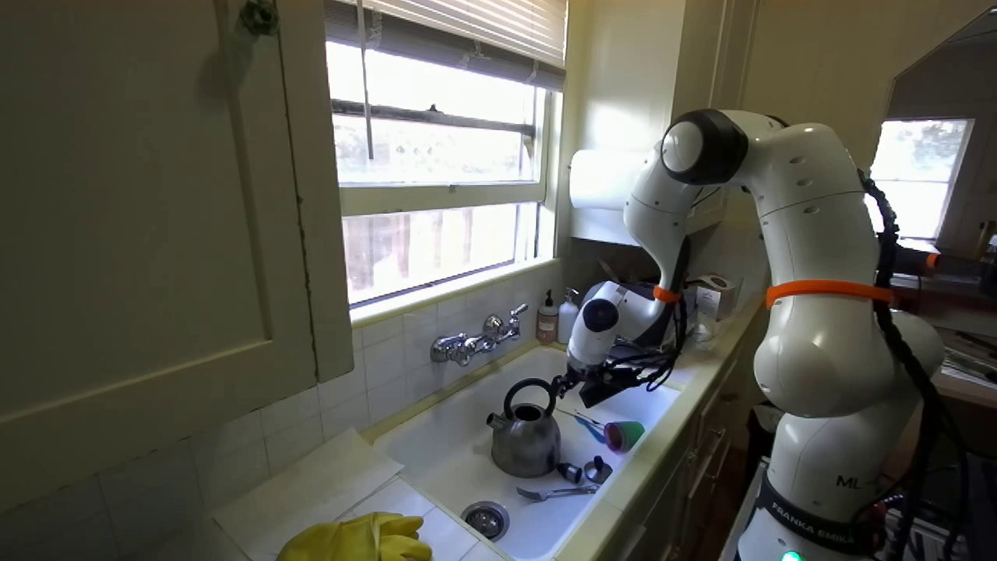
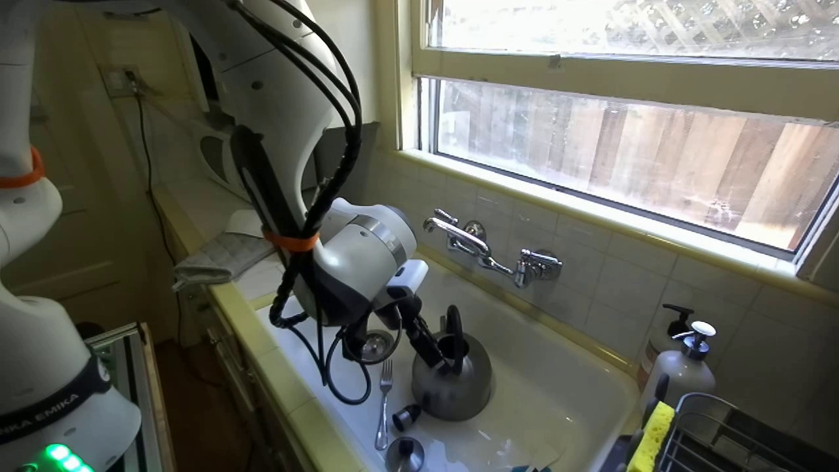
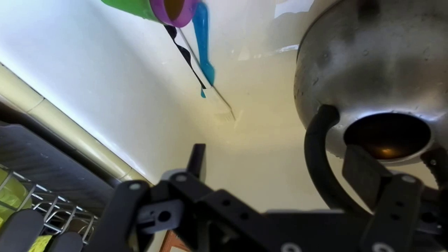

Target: Remove the lid from the silver kettle then place the kettle on the dishrack.

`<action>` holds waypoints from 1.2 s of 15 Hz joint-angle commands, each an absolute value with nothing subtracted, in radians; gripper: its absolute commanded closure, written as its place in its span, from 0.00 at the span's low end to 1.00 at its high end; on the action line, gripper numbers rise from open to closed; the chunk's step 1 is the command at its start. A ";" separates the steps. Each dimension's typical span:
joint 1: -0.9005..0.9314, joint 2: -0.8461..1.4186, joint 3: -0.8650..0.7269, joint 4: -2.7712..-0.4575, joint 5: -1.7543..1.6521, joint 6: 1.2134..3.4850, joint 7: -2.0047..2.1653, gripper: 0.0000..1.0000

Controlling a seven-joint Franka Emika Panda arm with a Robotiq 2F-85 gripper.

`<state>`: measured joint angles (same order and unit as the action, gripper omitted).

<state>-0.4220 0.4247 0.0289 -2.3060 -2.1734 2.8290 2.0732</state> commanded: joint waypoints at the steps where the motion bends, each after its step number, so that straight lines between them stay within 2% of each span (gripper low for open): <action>1: -0.443 0.422 0.052 -2.276 -2.254 2.880 2.106 0.00; 8: -0.548 0.478 0.202 -2.097 -2.589 3.045 2.195 0.00; 11: -0.592 0.512 0.266 -2.064 -2.510 3.039 2.044 0.00; 18: -0.542 0.569 0.191 -2.048 -2.506 3.030 1.909 0.00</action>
<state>-0.5601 0.5384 0.2301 -2.0733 -2.5099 3.0090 1.9624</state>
